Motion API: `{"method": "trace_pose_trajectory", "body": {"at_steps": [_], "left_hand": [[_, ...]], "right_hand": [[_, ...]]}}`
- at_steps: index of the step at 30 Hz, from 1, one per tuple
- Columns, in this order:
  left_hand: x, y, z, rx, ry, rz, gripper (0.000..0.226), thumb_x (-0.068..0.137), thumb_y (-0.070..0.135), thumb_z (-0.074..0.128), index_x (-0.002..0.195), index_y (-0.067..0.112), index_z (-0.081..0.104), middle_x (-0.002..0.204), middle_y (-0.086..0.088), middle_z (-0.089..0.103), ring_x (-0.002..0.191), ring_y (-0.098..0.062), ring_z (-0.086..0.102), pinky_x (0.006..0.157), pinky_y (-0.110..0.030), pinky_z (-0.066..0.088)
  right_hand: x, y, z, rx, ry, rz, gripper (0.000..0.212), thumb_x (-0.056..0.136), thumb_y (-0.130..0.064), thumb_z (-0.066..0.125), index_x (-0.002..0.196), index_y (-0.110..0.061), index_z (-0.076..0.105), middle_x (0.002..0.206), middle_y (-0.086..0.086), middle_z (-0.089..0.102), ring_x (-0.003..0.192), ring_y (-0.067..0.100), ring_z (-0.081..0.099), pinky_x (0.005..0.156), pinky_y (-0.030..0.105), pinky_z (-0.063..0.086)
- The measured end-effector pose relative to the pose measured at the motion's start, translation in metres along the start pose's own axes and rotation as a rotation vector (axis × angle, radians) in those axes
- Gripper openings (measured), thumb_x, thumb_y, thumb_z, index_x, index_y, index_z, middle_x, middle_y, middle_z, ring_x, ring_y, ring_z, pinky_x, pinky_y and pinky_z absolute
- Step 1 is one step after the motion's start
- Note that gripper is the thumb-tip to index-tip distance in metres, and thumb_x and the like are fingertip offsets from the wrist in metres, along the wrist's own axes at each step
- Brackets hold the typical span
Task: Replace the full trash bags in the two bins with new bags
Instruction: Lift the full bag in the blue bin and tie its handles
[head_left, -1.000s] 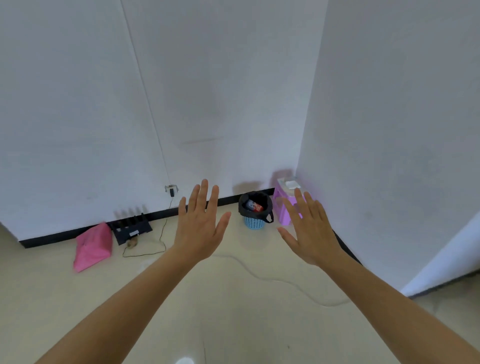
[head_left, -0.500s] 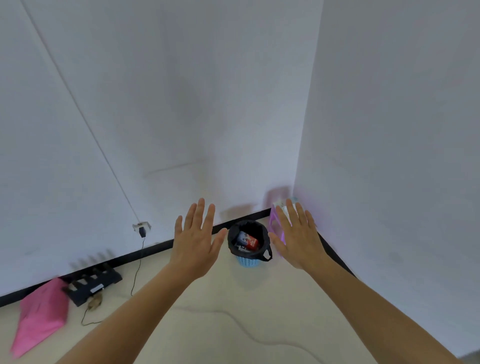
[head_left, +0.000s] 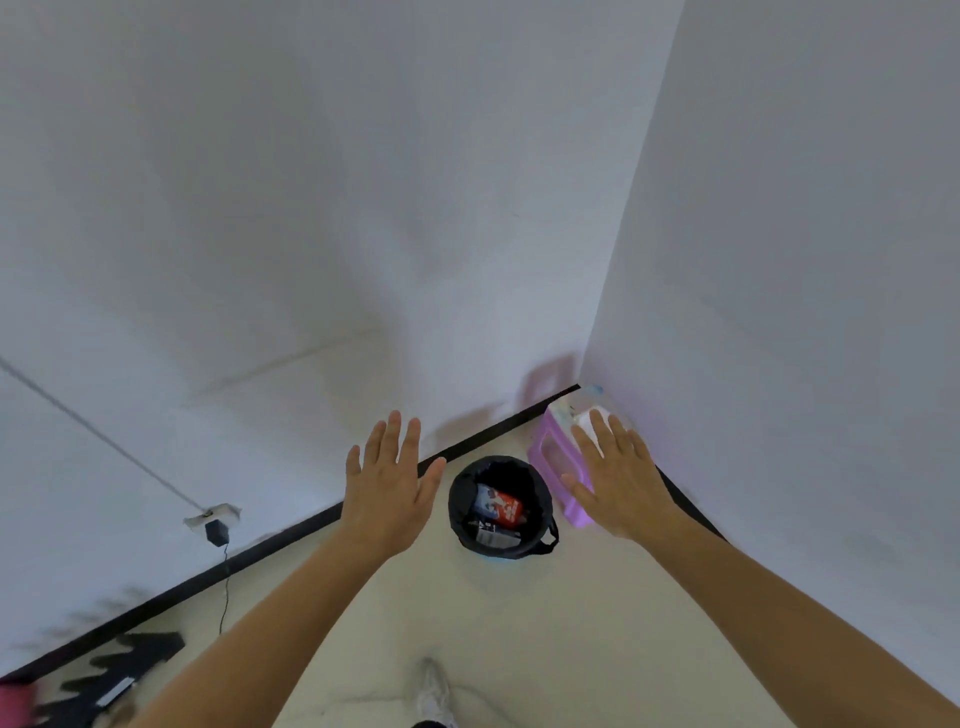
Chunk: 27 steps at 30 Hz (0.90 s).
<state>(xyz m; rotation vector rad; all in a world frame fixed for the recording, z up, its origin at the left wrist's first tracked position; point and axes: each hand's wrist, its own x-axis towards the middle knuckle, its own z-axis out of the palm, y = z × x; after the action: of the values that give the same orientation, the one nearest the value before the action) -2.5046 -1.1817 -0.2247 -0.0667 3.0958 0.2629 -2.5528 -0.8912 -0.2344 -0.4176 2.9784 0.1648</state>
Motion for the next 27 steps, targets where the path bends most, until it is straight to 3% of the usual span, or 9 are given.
{"method": "trace_pose_trajectory", "body": {"at_steps": [3, 9, 13, 20, 22, 25, 27], "left_hand": [[0.070, -0.015, 0.008, 0.022, -0.070, 0.078, 0.082, 0.090, 0.065, -0.007, 0.156, 0.019, 0.006, 0.164, -0.008, 0.002, 0.151, -0.027, 0.004, 0.120, -0.050, 0.012], [0.167, -0.011, 0.070, -0.080, -0.220, 0.067, 0.065, 0.102, 0.051, 0.020, 0.155, 0.013, 0.018, 0.162, -0.014, 0.015, 0.148, -0.031, 0.019, 0.118, -0.047, 0.022], [0.189, -0.005, 0.181, -0.204, -0.290, -0.040, 0.061, 0.102, 0.050, 0.023, 0.151, 0.014, 0.026, 0.158, -0.011, 0.027, 0.145, -0.027, 0.026, 0.115, -0.043, 0.026], [0.188, -0.025, 0.455, -0.528, -0.440, -0.586, 0.057, 0.103, 0.047, 0.027, 0.143, 0.009, 0.040, 0.146, -0.014, 0.045, 0.131, -0.030, 0.043, 0.108, -0.042, 0.032], [0.186, -0.038, 0.521, -0.648, -0.368, -0.773, 0.051, 0.104, 0.041, 0.028, 0.133, 0.004, 0.049, 0.133, -0.014, 0.054, 0.117, -0.030, 0.050, 0.100, -0.037, 0.036], [0.203, -0.069, 0.604, -0.867, -0.219, -1.009, 0.056, 0.099, 0.048, 0.030, 0.127, 0.006, 0.054, 0.128, -0.011, 0.058, 0.115, -0.032, 0.054, 0.103, -0.044, 0.041], [0.220, -0.093, 0.647, -1.047, -0.214, -1.118, 0.048, 0.096, 0.046, 0.034, 0.118, 0.011, 0.059, 0.117, -0.006, 0.061, 0.102, -0.026, 0.058, 0.088, -0.041, 0.049]], "right_hand": [[0.048, -0.001, 0.005, 0.011, -0.091, 0.047, 0.070, 0.104, -0.054, 0.023, 0.159, -0.014, 0.004, 0.165, 0.019, -0.002, 0.152, 0.038, 0.007, 0.122, 0.049, 0.011], [0.108, 0.012, 0.058, 0.129, -0.142, 0.161, 0.069, 0.102, -0.054, 0.032, 0.157, -0.015, 0.018, 0.163, 0.019, 0.016, 0.150, 0.037, 0.019, 0.121, 0.049, 0.019], [0.152, 0.025, 0.157, 0.283, -0.224, 0.231, 0.067, 0.101, -0.053, 0.035, 0.156, -0.018, 0.019, 0.163, 0.014, 0.018, 0.150, 0.030, 0.021, 0.120, 0.045, 0.020], [0.203, 0.017, 0.413, 0.685, -0.306, 0.512, 0.063, 0.100, -0.046, 0.045, 0.151, -0.011, 0.030, 0.152, 0.015, 0.036, 0.138, 0.033, 0.037, 0.111, 0.045, 0.032], [0.208, 0.007, 0.476, 0.877, -0.298, 0.665, 0.064, 0.100, -0.048, 0.046, 0.151, -0.012, 0.032, 0.152, 0.014, 0.037, 0.138, 0.030, 0.039, 0.111, 0.042, 0.032], [0.220, -0.004, 0.557, 1.152, -0.302, 0.911, 0.077, 0.097, -0.061, 0.043, 0.156, -0.017, 0.021, 0.159, 0.010, 0.028, 0.143, 0.027, 0.034, 0.117, 0.043, 0.029], [0.238, -0.009, 0.598, 1.316, -0.302, 1.063, 0.088, 0.091, -0.071, 0.041, 0.158, -0.021, 0.013, 0.163, 0.006, 0.021, 0.147, 0.027, 0.028, 0.118, 0.047, 0.025]]}}
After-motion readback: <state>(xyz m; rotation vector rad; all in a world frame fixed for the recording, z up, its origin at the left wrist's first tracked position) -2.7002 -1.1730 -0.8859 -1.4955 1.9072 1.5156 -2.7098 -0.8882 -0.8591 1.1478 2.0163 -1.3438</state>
